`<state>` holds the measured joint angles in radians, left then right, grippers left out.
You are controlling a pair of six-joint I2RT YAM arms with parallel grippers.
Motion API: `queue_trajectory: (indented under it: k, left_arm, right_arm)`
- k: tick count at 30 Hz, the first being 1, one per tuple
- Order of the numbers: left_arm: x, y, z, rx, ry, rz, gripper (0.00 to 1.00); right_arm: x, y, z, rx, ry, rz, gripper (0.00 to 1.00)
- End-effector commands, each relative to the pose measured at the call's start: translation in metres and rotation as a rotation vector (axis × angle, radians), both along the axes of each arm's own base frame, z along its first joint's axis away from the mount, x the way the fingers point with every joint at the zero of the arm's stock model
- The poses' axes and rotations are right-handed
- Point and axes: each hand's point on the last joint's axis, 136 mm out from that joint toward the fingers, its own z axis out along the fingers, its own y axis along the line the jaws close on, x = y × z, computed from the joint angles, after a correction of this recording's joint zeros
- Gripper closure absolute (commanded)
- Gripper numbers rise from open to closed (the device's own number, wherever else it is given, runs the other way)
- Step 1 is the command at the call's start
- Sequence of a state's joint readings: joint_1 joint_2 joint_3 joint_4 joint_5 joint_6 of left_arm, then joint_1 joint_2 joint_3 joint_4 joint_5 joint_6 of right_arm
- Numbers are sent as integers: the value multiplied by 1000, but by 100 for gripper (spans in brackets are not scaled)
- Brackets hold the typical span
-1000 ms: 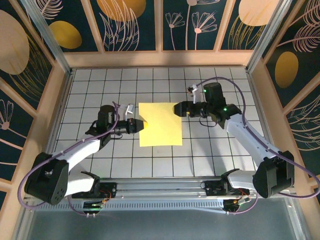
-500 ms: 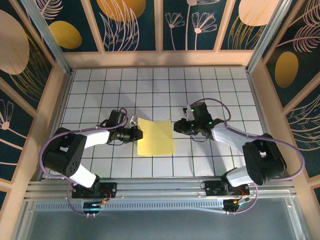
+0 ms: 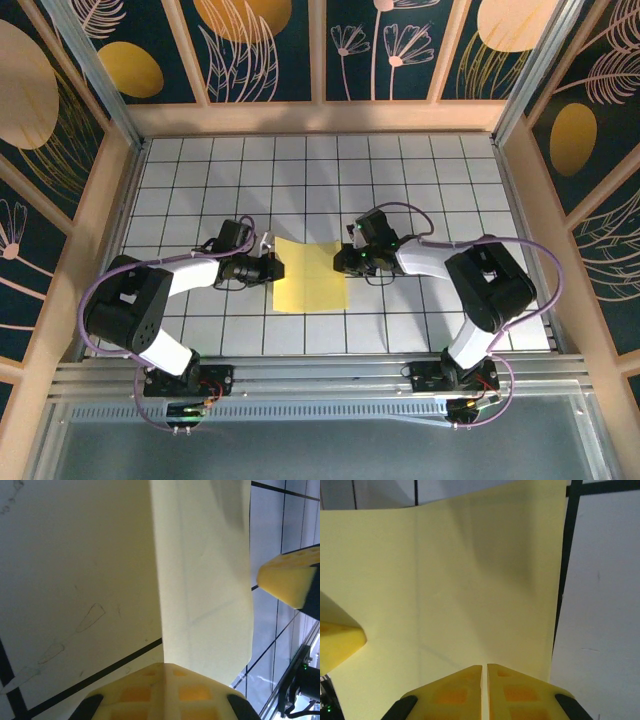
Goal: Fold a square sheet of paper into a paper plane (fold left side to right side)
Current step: First fold in half a square sheet of paper at the center of the table.
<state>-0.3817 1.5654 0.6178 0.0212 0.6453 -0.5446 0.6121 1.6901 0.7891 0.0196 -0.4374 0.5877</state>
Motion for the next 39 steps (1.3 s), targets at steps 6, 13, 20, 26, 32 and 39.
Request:
queue_trajectory:
  k: [6,13,20,26,32,39]
  left_arm:
    - [3,-6,10,-19,-15,-36,93]
    - [8,-19,48,-152,-77,-29,59]
    - [4,-40,82,-295,-115,-64,47]
    - [4,-48,76,-304,-99,-71,45]
    - [5,-60,64,-308,-74,-86,46]
    - [12,-70,55,-298,-59,-91,51]
  right_arm:
    - [-3,-6,-17,-75,31,-24,88]
    - [-12,-16,-29,-126,54,-36,88]
    - [-13,-17,-29,-122,51,-43,88]
    - [-15,-12,-27,-91,49,-39,88]
    - [-17,-7,-20,-42,44,-41,88]
    - [-18,-3,-16,-14,42,-34,88]
